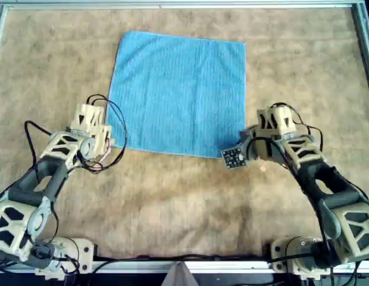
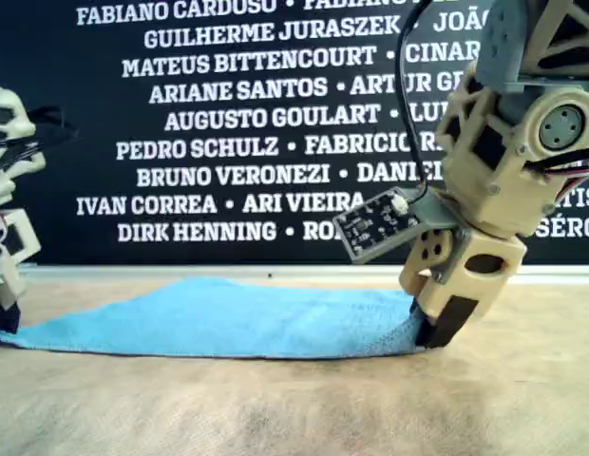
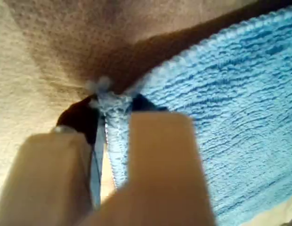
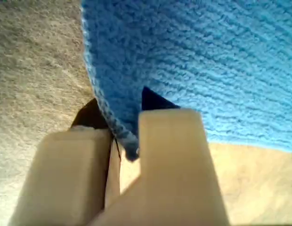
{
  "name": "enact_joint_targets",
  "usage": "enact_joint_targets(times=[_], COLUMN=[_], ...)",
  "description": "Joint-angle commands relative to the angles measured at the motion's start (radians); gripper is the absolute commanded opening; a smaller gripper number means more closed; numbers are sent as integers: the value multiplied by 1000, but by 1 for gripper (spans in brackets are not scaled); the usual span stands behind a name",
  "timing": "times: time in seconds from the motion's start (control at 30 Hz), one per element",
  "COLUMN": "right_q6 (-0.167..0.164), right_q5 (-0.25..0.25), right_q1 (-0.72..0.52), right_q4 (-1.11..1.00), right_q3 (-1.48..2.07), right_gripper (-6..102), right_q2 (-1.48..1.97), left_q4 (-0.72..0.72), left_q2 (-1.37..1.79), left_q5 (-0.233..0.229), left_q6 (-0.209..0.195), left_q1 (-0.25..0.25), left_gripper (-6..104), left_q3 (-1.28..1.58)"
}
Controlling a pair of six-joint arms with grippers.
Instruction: Fold a cloth
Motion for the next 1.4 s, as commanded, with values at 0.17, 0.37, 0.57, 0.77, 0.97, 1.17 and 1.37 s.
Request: enact_joint_targets(times=[0.17,0.37,0.57,0.77,0.97,1.17,1.37], right_q6=[2,5,-2,-5,-3,-3,-8], right_q5=[-2,-2,-2,3,5,6,12], right_q1=[3,2,2,2,0,0,-2], right_q4=[-40,-20,-20,-20,-20,-20,-40], right_q3=[-41,-34,103,295,442,520,509], right_gripper=[15,15,15,15,15,15,16], right_q2=[41,78,291,499,638,739,710], left_q4=[-15,-14,5,5,5,2,-2], left_q2=[40,43,124,354,554,649,650], left_q5=[-3,-3,-3,-3,-3,-3,-3], left_q6=[2,0,-11,2,0,3,3], left_q1=[-20,-20,-21,-54,-120,-121,-121], left_gripper=[-1,-1,-1,-1,-1,-1,-1], left_q3=[-61,-46,-11,163,360,451,443])
